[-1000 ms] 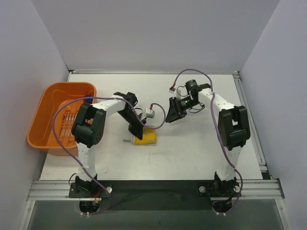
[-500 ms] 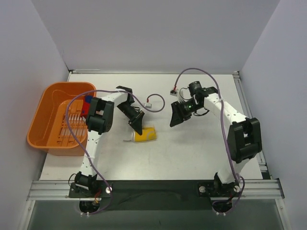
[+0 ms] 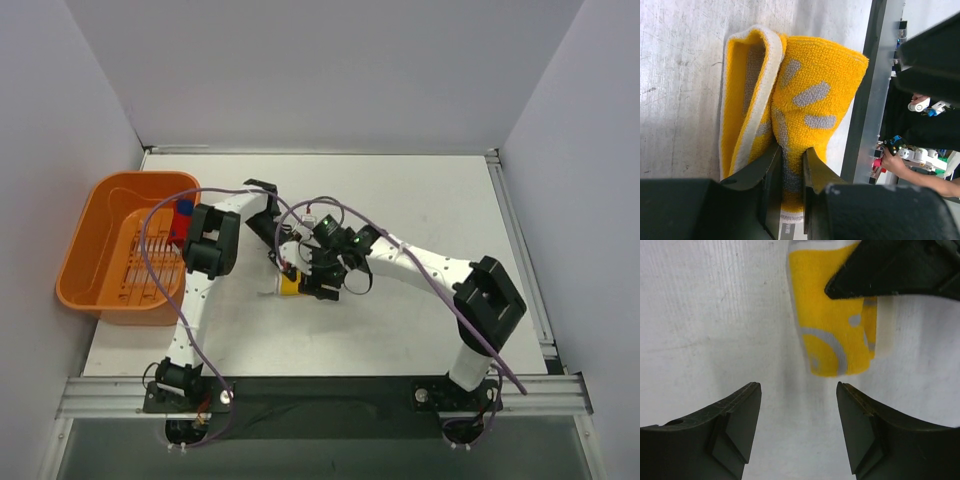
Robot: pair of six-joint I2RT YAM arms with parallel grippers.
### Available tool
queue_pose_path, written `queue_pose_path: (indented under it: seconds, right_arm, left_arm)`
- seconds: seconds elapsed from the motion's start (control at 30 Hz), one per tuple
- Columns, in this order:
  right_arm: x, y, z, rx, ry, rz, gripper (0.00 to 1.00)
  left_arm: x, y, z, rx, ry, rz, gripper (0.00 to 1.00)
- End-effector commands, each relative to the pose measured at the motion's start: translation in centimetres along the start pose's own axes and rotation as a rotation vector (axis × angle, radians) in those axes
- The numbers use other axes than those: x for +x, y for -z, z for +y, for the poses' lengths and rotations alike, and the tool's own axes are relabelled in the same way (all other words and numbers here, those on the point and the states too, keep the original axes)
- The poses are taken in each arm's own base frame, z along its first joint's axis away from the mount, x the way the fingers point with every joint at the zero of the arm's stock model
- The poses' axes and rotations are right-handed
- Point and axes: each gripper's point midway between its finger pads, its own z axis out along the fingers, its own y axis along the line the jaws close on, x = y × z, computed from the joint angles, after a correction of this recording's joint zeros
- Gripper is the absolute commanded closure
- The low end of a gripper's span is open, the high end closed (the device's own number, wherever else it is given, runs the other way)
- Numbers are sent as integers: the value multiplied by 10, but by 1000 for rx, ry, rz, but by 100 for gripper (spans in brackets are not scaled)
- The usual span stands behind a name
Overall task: Roll the towels
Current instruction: Roll the towel
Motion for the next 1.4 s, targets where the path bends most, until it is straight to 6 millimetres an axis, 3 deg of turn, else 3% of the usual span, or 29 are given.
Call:
queue_pose_path:
  seconds: [0.0, 0.23, 0.37, 0.5, 0.57, 0.73, 0.8, 1.0, 1.17, 1.3, 1.37]
  right_arm:
    - [-21, -13, -21, 144, 240, -37, 38]
    - [-20, -55, -14, 156, 385, -37, 40]
    - [4, -84, -17, 116, 386, 44, 46]
    - [26, -96, -9, 22, 329, 78, 58]
    - [38, -96, -4, -31, 262, 96, 71]
    - [43, -86, 11, -183, 115, 83, 100]
    - [49, -81, 18, -238, 66, 113, 100]
    - [39, -58, 35, -395, -71, 67, 100]
    - [34, -49, 36, -497, -184, 45, 100]
    - [33, -42, 40, -593, -312, 55, 100]
    - [37, -45, 37, -621, -364, 64, 100]
  left_arm:
    - [36, -3, 45, -78, -51, 171, 78]
    - [37, -3, 45, -78, -51, 173, 78]
    - [36, -3, 45, -79, -54, 172, 76]
    - [40, -2, 42, -74, -52, 175, 75]
    - [37, 1, 40, -83, -68, 154, 73]
    - [19, 13, 28, -118, -118, 46, 63]
    - [10, 18, 25, -132, -124, 9, 58]
    - [-9, 42, 22, -204, -156, -92, 46]
    - [-23, 66, 14, -249, -157, -201, 43]
    - [-33, 92, 17, -340, -128, -308, 43]
    - [-45, 116, 18, -420, -128, -395, 42]
